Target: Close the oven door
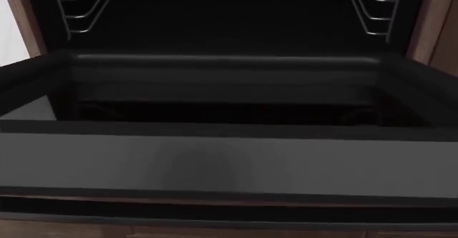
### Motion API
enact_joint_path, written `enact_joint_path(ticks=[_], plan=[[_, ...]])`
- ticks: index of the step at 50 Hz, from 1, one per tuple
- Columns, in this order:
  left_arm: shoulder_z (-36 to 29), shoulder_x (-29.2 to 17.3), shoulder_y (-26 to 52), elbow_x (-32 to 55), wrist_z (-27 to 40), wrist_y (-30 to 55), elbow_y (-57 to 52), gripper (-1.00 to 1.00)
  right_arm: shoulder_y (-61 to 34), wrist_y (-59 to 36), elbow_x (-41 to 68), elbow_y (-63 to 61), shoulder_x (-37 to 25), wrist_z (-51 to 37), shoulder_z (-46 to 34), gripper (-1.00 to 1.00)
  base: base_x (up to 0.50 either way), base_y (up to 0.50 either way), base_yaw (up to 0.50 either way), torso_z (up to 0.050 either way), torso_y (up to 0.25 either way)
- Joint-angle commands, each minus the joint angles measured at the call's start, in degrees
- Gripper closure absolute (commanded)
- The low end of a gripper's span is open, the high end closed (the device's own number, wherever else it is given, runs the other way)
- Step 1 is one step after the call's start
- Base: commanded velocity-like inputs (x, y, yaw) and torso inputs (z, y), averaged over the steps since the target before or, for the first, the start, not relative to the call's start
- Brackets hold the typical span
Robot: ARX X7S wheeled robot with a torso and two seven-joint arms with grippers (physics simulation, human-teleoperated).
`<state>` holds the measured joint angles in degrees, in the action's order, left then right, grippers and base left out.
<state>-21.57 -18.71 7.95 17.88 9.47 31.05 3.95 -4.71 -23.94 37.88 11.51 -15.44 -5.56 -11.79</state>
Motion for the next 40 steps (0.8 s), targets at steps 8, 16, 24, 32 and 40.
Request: enact_joint_path(ticks=[8,16,24,32,40], plan=[[-0.2,-0.2,0.0,0.0,0.1,-0.6,0.5,-1.0,0.0,0.6,0.5,0.2,0.0,0.1,0.1,-1.0,0.21,0.0,0.0,0.0,0.0],[-0.1,-0.4,-0.3,0.2,0.2,-0.7,0.2,-1.0,0.3,0.7,0.5,-0.2,-0.2,-0.5,0.1,-1.0,0.21,-0.01,0.0,0.0,0.0],[-0.2,-0.3,0.0,0.3,0.4,-0.6,0.4,-1.0,0.3,0.8,0.7,0.0,-0.2,-0.5,0.1,-1.0,0.21,-0.07,0.0,0.0,0.0],[-0.4,-0.4,-0.1,0.4,0.4,-0.7,0.3,-1.0,0.2,0.8,0.6,-0.1,-0.3,-0.6,-0.3,-1.0,0.21,-0.03,0.0,0.0,0.0],[-0.6,-0.4,0.1,0.5,0.6,-0.3,0.1,-1.0,0.1,0.9,0.7,-0.1,-0.3,-0.6,-0.4,-1.0,0.21,0.0,0.0,0.0,0.0]])
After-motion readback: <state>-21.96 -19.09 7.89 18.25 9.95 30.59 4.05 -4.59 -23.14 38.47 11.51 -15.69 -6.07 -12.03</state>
